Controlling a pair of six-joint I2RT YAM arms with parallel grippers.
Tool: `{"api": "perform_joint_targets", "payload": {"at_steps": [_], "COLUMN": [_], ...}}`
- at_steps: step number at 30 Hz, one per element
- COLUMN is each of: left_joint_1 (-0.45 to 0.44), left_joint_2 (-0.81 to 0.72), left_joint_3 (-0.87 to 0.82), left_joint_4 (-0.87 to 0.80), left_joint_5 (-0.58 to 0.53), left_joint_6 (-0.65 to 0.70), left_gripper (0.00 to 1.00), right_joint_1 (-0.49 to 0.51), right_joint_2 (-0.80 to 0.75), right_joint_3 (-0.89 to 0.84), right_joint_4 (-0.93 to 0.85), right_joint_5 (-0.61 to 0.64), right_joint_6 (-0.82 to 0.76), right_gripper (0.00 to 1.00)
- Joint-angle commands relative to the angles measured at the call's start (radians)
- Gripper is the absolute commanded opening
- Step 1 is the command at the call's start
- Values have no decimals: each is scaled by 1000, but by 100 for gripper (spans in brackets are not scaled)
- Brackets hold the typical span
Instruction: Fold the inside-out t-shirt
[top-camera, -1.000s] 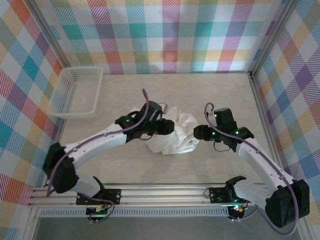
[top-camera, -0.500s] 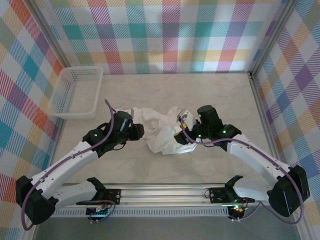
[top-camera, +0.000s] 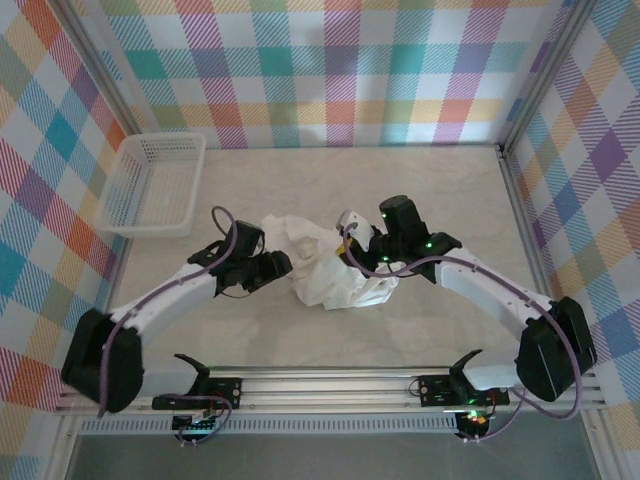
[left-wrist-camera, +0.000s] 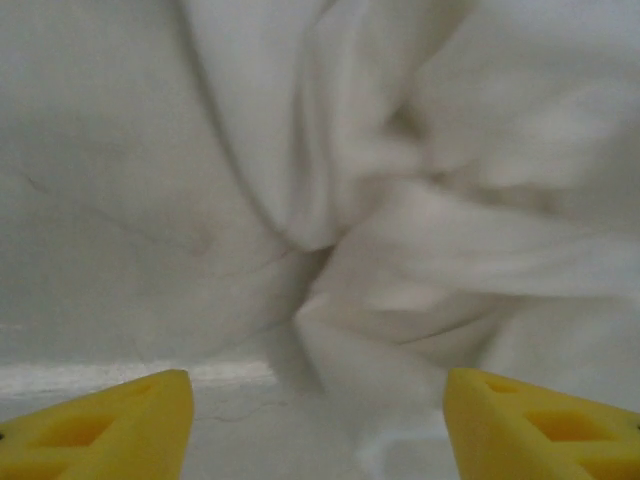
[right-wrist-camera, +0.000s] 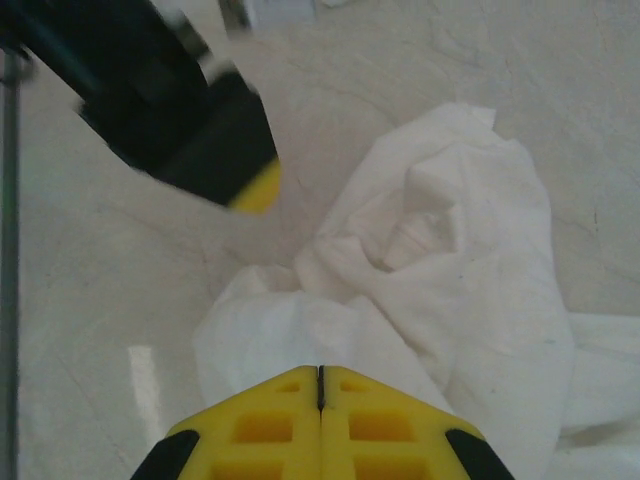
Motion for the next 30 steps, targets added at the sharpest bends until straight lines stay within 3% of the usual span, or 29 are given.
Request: {"api": "perform_joint_targets", "payload": {"at_steps": [1, 4, 6, 8, 10, 11, 15, 19, 21, 23, 25, 27, 30], "left_joint_1": [2, 0, 1, 0, 2, 5, 51, 69, 69, 69, 68, 65, 62], "left_joint_2": [81, 183, 235, 279, 299, 294, 221, 187, 206, 227, 232, 223, 213], "left_joint_3": [12, 44, 51, 74, 91, 102, 214, 322, 319, 284, 233, 195, 174], "left_joint_4": [167, 249, 322, 346, 367, 362, 168, -85, -103, -71, -19, 21, 41], "left_joint_5": [190, 223, 231, 233, 232, 227, 139, -26, -29, 13, 57, 57, 31], "left_joint_6": [-82, -108, -136, -147, -157, -155, -39, 140, 165, 150, 117, 94, 84], "left_gripper": [71, 68, 60, 39, 2, 0, 0, 0, 0, 2, 11, 19, 22], "right_joint_1": [3, 2, 1, 0, 0, 1, 12, 103, 129, 131, 132, 131, 144], "right_joint_2": [-99, -180, -230, -281, -332, -349, -380, -267, -213, -202, -232, -287, -393], "right_joint_3": [-40, -93, -127, -160, -188, -196, -227, -294, -318, -305, -297, -318, -416], "right_joint_4": [-13, 13, 29, 41, 30, 14, -56, -57, -18, 6, 29, 58, 156], "right_joint_5": [-37, -16, 11, 28, 26, 19, -140, -241, -200, -146, -58, 53, 260], "right_joint_6": [30, 50, 60, 66, 69, 71, 125, 221, 261, 317, 349, 402, 581], "right_gripper": [0, 0, 0, 0, 0, 0, 0, 3, 7, 22, 33, 33, 32]}}
